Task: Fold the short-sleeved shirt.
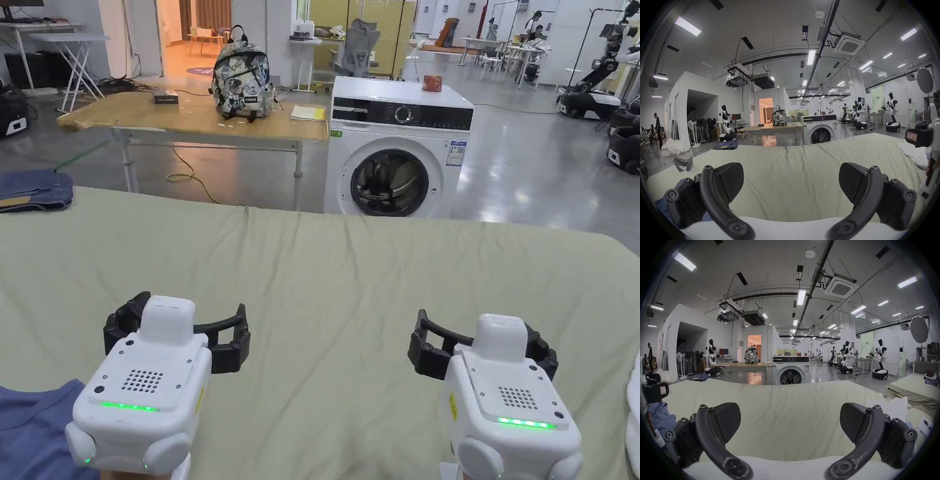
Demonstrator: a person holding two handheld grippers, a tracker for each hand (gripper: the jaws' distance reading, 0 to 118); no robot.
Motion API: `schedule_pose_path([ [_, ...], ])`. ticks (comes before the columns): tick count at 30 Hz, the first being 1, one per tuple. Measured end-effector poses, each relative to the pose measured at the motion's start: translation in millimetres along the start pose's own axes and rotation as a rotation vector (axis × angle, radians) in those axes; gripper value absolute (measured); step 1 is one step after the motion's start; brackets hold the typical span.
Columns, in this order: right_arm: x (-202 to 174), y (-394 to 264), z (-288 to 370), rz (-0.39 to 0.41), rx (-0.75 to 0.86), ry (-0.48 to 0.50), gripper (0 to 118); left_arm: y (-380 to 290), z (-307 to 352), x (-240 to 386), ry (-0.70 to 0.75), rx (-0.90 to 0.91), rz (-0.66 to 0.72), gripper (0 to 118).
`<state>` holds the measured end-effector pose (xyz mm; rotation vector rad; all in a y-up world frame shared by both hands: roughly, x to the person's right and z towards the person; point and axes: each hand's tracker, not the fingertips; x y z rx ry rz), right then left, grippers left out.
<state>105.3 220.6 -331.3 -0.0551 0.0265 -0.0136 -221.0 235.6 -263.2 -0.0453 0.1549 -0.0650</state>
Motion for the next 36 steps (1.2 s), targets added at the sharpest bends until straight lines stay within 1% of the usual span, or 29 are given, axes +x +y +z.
schedule_pose_path([
  [4,1.3,1.6,0.9,0.002,0.007,-0.005,118,-0.2,-1.1,-1.5,0.006,-0.012,0.003,115],
  [7,0.0,1.0,2.1,0.024,0.006,0.002,118,0.4,-0.5,-0.2,0.008,-0.017,-0.002,115],
  [10,-3.0,-1.6,2.5,0.062,-0.004,0.004,118,0.8,0.1,0.1,0.003,-0.022,-0.005,115],
  [13,-6.5,-2.8,-0.4,0.126,-0.039,-0.010,118,1.8,-0.6,-0.3,0.005,-0.028,-0.002,115],
  [14,-6.0,-2.2,-1.0,0.125,-0.042,-0.007,118,2.6,-0.8,-2.0,0.005,-0.030,0.010,115],
  [15,-4.5,-0.1,-1.8,0.107,-0.049,-0.007,118,3.6,-1.0,-6.6,-0.004,-0.033,0.052,115],
  [16,-1.4,2.2,-1.6,0.032,-0.056,0.006,118,3.9,-1.6,-10.9,-0.008,-0.037,0.103,115],
  [17,4.2,6.8,0.0,-0.076,-0.051,0.033,118,4.5,-2.0,-17.6,-0.014,-0.040,0.182,115],
  [18,11.3,11.2,1.5,-0.207,-0.045,0.059,118,4.8,-2.3,-27.3,-0.031,-0.041,0.305,115],
  [19,16.6,14.2,1.8,-0.302,-0.044,0.067,118,4.8,-2.7,-37.2,-0.044,-0.042,0.409,115],
  [21,26.4,17.3,-0.7,-0.473,-0.056,0.043,118,0.9,-4.7,-56.4,-0.067,-0.035,0.655,115],
  [22,29.8,17.1,-2.6,-0.511,-0.058,0.034,118,-0.7,-4.4,-61.2,-0.057,-0.027,0.720,115],
  [23,30.8,17.3,-4.3,-0.514,-0.056,0.030,118,0.0,-3.9,-61.4,-0.034,-0.028,0.723,115],
  [24,29.2,18.3,-7.2,-0.464,-0.057,0.024,118,4.4,-3.5,-54.0,-0.018,-0.025,0.641,115],
  [25,26.4,20.5,-8.9,-0.374,-0.069,0.010,118,8.1,-3.1,-47.2,-0.003,-0.022,0.545,115],
  [26,18.2,24.1,-10.8,-0.201,-0.070,0.009,118,15.0,-3.9,-32.4,0.015,-0.036,0.338,115],
  [27,5.9,26.2,-12.2,0.023,-0.062,0.003,118,19.2,-5.5,-14.7,0.033,-0.054,0.099,115],
  [28,-5.6,25.5,-12.1,0.228,-0.041,-0.005,118,18.2,-4.9,1.7,0.045,-0.061,-0.098,115],
  [29,-18.7,18.2,-9.2,0.503,0.021,0.001,118,13.0,-4.0,19.9,0.043,-0.046,-0.349,115],
  [30,-29.5,10.1,-6.7,0.760,0.068,-0.003,118,3.7,-3.0,35.0,0.056,-0.030,-0.586,115],
  [31,-37.8,1.0,-4.1,0.922,0.109,0.008,118,-4.3,-2.5,45.3,0.065,-0.013,-0.760,115],
  [33,-42.1,-15.4,1.5,1.204,0.194,0.066,118,-13.1,18.3,54.4,0.073,0.033,-1.074,115],
  [35,-43.6,-27.9,2.4,1.410,0.227,0.051,118,-25.8,24.7,57.8,0.089,0.070,-1.284,115],
  [36,-43.0,-33.1,2.7,1.474,0.256,0.032,118,-36.8,5.8,51.2,0.091,0.080,-1.338,115],
])
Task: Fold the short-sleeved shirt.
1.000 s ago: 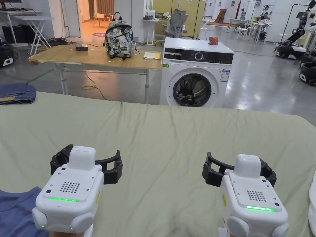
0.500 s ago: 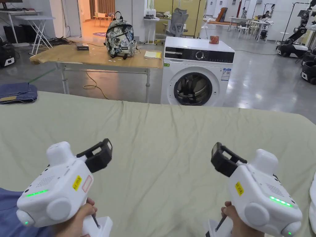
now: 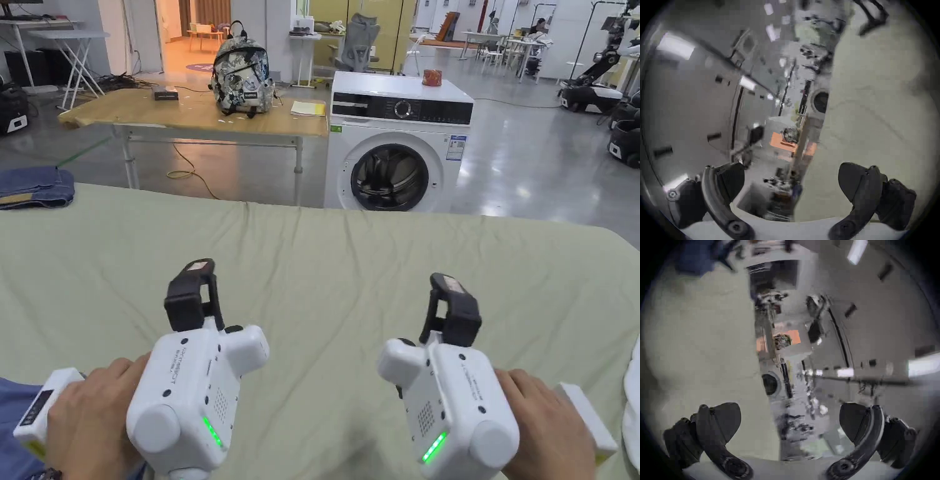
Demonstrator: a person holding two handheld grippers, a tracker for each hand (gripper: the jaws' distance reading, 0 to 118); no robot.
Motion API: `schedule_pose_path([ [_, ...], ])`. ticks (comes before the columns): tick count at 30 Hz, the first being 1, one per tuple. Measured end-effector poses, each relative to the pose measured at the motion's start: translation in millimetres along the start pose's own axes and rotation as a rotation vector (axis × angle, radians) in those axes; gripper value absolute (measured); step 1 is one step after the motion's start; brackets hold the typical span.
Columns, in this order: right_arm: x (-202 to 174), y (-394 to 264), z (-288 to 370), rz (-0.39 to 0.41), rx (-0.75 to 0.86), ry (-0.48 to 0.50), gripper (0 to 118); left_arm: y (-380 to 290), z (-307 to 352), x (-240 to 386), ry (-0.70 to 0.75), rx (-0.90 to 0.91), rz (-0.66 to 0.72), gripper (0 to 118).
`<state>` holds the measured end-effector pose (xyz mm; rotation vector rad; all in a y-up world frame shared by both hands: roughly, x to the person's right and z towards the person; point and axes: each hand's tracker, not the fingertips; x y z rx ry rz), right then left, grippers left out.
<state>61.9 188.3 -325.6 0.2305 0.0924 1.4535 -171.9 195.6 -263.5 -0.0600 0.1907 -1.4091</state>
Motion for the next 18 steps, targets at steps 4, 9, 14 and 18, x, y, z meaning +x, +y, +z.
schedule_pose_path([
  [4,6.9,-0.1,-0.8,-0.181,-0.077,-0.016,118,-1.4,-7.2,-11.2,-0.023,-0.034,0.217,115],
  [9,44.3,-17.4,-9.0,-0.925,-0.268,0.029,118,-21.9,-16.1,-61.3,-0.118,-0.140,1.050,115],
  [14,54.1,-43.6,-4.9,-1.467,-0.350,0.020,118,-55.6,-9.2,-74.7,-0.088,-0.080,1.599,115],
  [18,49.5,-42.7,3.6,-1.498,-0.331,-0.024,118,-56.5,-5.1,-75.0,-0.040,-0.048,1.622,115],
])
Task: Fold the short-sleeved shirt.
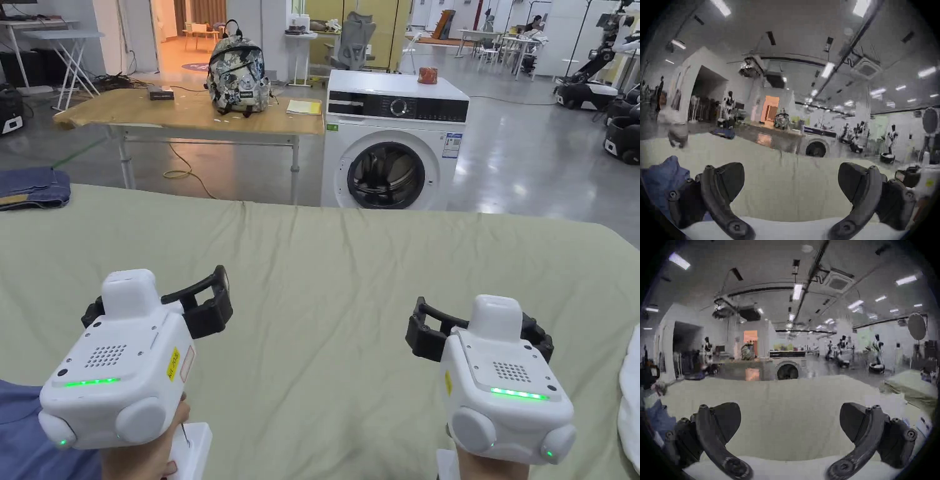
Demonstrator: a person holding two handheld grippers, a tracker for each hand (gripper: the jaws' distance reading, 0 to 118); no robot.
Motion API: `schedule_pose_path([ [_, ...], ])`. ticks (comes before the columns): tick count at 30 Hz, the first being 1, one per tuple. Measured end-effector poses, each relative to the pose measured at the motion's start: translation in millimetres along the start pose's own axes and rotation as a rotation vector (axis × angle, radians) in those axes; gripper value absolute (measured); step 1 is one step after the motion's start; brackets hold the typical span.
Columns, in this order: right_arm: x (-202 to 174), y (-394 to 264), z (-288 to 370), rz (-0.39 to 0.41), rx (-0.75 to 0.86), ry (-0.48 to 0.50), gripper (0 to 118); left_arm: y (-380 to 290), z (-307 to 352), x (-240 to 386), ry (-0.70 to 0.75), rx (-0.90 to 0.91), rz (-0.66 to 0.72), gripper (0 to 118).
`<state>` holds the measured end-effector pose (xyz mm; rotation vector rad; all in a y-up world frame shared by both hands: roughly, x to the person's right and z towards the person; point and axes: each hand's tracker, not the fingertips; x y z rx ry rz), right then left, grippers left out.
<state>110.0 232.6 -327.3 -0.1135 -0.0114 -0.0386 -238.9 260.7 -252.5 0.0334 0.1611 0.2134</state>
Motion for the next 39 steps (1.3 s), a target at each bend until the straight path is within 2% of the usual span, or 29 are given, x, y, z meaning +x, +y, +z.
schedule_pose_path([
  [7,-5.9,2.9,5.2,0.067,0.023,0.040,118,-1.4,4.5,15.3,0.014,0.001,-0.203,115],
  [11,-13.5,6.3,8.2,0.077,0.012,0.048,118,-0.1,6.4,18.8,0.025,-0.005,-0.223,114],
  [12,-15.9,6.9,9.6,0.074,0.010,0.040,114,0.7,8.5,18.1,0.010,-0.004,-0.217,113],
  [13,-17.5,6.8,10.8,0.075,0.013,0.022,105,1.6,9.9,18.4,-0.002,-0.008,-0.214,106],
  [17,-18.8,6.0,13.4,0.072,0.025,0.006,14,3.4,13.1,24.1,0.020,-0.006,-0.237,27],
  [20,-16.7,6.6,15.2,0.054,0.016,0.028,0,7.7,13.3,21.5,0.010,-0.028,-0.206,8],
  [21,-16.7,7.4,16.2,0.050,0.014,0.029,0,8.6,13.4,22.3,0.015,-0.038,-0.202,0],
  [22,-16.3,8.7,17.3,0.047,0.015,0.026,0,9.2,13.2,22.1,0.024,-0.042,-0.205,0],
  [32,-16.5,13.2,19.0,0.060,-0.012,0.002,0,10.8,11.5,9.8,0.057,-0.110,-0.183,0],
  [39,-27.8,12.6,20.0,0.084,-0.024,0.019,0,24.7,29.0,-37.1,0.085,-0.181,-0.188,0],
])
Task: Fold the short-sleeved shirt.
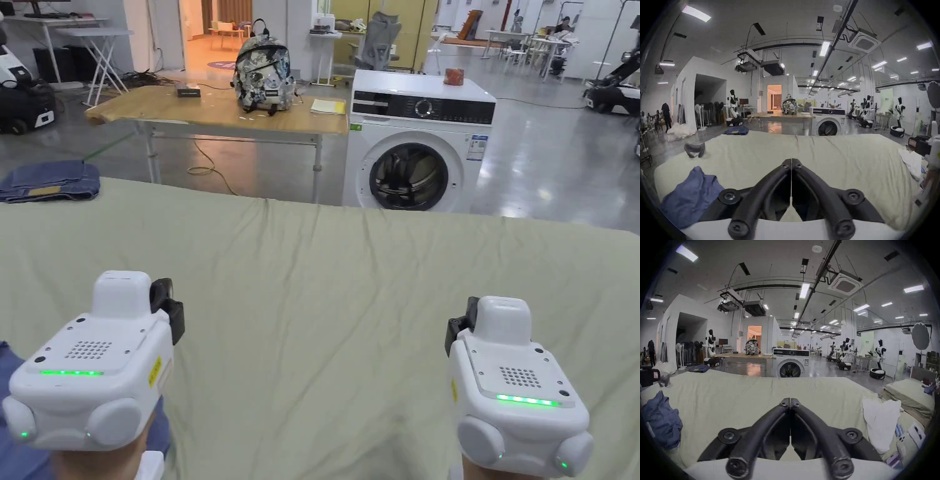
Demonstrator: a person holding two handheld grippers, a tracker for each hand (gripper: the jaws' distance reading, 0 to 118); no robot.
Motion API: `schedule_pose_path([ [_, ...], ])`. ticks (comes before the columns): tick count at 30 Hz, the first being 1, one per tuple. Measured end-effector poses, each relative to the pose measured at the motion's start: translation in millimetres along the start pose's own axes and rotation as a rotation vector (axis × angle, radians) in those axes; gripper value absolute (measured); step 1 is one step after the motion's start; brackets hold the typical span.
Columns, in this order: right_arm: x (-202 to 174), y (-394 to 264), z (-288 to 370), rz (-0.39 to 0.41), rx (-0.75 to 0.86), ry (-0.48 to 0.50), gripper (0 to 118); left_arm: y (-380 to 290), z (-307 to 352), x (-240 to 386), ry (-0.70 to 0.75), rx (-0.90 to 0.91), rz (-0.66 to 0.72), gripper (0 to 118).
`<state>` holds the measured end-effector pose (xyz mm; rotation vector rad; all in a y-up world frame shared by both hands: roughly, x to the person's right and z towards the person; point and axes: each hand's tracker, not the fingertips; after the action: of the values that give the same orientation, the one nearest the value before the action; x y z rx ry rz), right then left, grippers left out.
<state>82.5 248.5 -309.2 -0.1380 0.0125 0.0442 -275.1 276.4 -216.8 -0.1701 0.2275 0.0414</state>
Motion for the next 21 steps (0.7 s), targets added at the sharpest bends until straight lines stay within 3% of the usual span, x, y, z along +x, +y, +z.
schedule_pose_path([
  [11,-51.3,-0.6,-1.9,0.018,-0.020,0.119,0,1.7,31.0,-125.8,0.146,-0.253,0.016,0],
  [18,-70.8,-11.4,-6.0,0.036,-0.064,0.170,0,-27.2,14.5,-222.0,0.115,-0.536,0.195,0],
  [21,-73.9,-16.2,-6.7,0.045,-0.081,0.178,0,-44.5,7.8,-241.4,0.138,-0.650,0.179,0],
])
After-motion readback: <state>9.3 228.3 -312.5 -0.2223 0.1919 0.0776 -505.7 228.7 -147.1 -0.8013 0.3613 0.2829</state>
